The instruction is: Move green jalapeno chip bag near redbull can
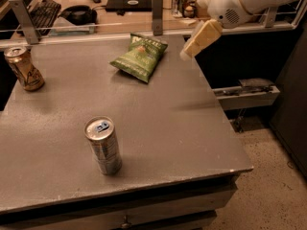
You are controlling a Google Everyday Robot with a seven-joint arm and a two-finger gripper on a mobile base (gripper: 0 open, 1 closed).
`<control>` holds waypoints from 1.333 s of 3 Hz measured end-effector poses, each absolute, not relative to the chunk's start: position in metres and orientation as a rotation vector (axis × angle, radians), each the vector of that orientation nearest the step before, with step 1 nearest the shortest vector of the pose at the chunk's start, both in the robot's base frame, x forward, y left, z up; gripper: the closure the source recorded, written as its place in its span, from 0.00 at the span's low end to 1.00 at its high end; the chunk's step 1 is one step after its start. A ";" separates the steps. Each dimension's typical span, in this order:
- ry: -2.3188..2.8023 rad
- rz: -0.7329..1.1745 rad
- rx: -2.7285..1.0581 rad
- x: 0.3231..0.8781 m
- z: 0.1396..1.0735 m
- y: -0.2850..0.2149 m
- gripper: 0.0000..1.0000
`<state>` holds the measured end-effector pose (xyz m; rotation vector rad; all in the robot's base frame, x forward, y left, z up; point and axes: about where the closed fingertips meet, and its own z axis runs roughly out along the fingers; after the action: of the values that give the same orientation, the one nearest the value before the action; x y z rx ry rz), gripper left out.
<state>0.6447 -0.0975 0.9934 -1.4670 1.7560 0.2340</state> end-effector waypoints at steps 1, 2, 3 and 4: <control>1.752 0.237 -1.463 0.646 0.993 -0.095 0.00; 1.729 0.253 -1.445 0.652 0.992 -0.085 0.00; 1.691 0.335 -1.380 0.675 0.982 -0.056 0.00; 1.650 0.413 -1.309 0.704 0.972 -0.025 0.00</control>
Offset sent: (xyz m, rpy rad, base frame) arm 0.0138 0.0202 0.0011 0.0695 -0.0358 -0.0006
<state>0.7041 -0.0248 0.9724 -1.3095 1.6502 0.4129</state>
